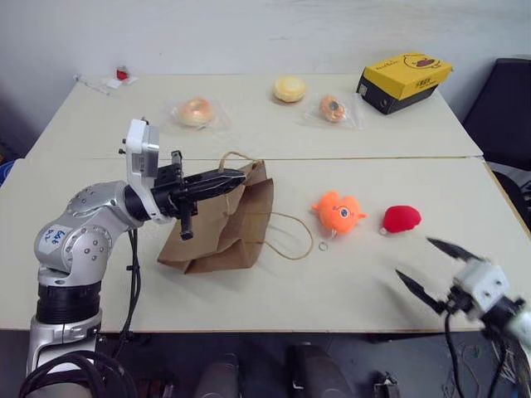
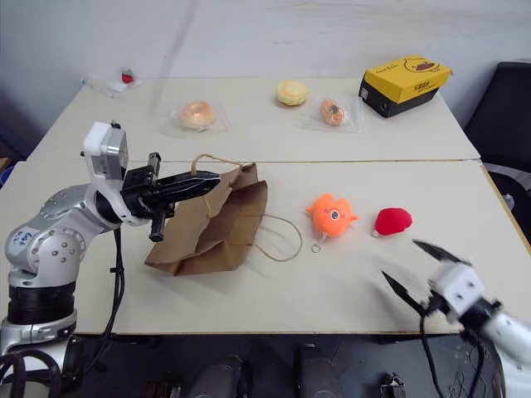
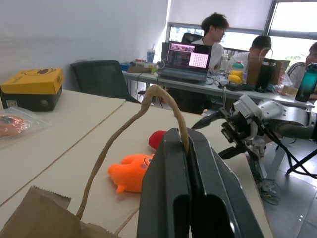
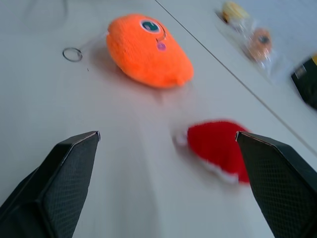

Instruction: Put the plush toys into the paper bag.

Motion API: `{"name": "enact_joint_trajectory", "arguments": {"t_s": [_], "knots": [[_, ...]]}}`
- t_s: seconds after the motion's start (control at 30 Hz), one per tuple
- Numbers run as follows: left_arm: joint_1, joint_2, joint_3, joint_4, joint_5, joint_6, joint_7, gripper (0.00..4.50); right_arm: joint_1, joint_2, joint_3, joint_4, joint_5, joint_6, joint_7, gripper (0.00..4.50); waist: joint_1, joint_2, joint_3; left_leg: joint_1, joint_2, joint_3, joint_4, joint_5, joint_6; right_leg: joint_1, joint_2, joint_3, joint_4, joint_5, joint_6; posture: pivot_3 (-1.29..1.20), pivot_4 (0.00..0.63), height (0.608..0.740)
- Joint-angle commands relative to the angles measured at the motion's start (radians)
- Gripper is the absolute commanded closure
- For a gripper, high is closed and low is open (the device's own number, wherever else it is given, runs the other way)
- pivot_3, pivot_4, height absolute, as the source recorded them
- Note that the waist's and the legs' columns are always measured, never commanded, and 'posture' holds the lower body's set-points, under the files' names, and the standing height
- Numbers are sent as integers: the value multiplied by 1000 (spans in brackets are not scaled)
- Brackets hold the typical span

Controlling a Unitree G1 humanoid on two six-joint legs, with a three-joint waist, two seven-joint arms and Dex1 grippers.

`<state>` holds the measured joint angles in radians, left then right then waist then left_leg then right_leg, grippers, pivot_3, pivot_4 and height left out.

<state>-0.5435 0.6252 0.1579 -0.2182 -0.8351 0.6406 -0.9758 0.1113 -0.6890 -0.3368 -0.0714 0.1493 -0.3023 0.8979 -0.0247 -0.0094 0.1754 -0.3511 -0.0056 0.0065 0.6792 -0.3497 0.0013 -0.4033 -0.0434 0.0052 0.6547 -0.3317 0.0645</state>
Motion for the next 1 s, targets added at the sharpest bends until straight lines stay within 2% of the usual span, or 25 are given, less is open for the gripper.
{"name": "enact_joint_trajectory", "arguments": {"t_s": [0.03, 0.13, 0.27, 0.4, 0.53, 0.73, 0.83, 0.9, 1.0], "knots": [[-11, 5, -7, -11, 12, -12, -8, 4500, -194, -66, 135, 55, -134, 4, -9, 26, -1, 0, 0, -1, 0, 0, 0, 0, -1, -1, 0, 0, 0, 0, 0, 0, 150, 740], [-15, 0, -14, -12, 15, -11, -6, 4500, -353, -101, 250, 153, -247, -1, -11, 26, 0, 0, 0, -5, 0, 0, 1, 1, -1, -7, 1, 0, 2, 0, 0, 0, 150, 740], [-11, 5, -21, -14, 25, -12, -12, 4500, -530, -86, 404, 288, -313, -23, 50, 26, 7, 0, 0, -7, 0, 0, 1, 1, -1, -7, 1, 0, 2, 0, 0, 0, 150, 740], [-7, 11, -18, -20, 31, -13, -14, 4500, -633, -58, 476, 378, -330, 3, 64, 26, 3, 0, 0, -7, 0, 0, 3, 0, 0, -7, 0, 0, 1, 0, 0, 0, 150, 740], [4, 17, -7, -31, 31, -12, -10, 4500, -671, -43, 494, 399, -304, -7, 82, 1269, -1, 0, 0, -7, 0, 0, 3, 0, 0, -7, 0, 0, 2, 0, 0, 0, 150, 740], [11, 28, -3, -37, 28, -5, -17, 4500, -626, -104, 443, 335, -224, -7, 140, 3367, 0, 0, 0, -7, 0, 0, 3, 0, 0, -7, 0, -1, 2, 0, 0, 0, 150, 740], [6, 39, -4, -31, 22, -2, -36, 4500, -639, -128, 424, 264, -144, -40, 189, 4160, -1, 0, 1, -7, 0, 0, 3, 0, 0, -7, 0, -1, 2, 0, 0, 0, 150, 740], [-5, 28, 6, -27, 2, -7, -45, 4500, -673, -108, 440, 192, -94, -9, 219, 4401, -4, 0, 1, -7, 0, 0, 3, 0, 0, -7, 0, -1, 2, 0, 0, 0, 150, 740], [-23, 17, 18, -27, -25, 4, -35, 4500, -717, -42, 497, 120, -69, 42, 237, 4403, -9, 0, 1, -7, 1, 0, 3, 0, -1, -8, 0, 0, 2, 0, 0, 0, 150, 740]]}}
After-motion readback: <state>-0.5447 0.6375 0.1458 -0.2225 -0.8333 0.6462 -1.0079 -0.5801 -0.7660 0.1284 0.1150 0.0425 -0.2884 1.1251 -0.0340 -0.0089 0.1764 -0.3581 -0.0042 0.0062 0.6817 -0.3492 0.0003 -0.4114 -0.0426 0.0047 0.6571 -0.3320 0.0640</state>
